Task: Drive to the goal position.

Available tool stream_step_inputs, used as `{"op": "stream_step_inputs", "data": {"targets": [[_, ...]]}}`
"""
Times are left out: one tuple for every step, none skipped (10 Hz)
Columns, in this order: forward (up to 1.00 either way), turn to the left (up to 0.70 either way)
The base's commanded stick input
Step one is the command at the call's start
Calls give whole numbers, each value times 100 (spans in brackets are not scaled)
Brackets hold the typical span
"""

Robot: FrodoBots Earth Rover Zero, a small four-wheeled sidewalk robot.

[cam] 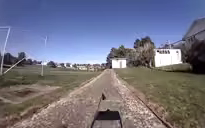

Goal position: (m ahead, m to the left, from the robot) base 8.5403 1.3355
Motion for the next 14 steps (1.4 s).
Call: {"op": "stream_step_inputs", "data": {"targets": [[100,0],[100,0],[100,0],[100,0],[100,0],[100,0],[100,0],[100,0],[100,0],[100,-2],[100,-10],[100,-18],[100,-29],[100,-40]]}}
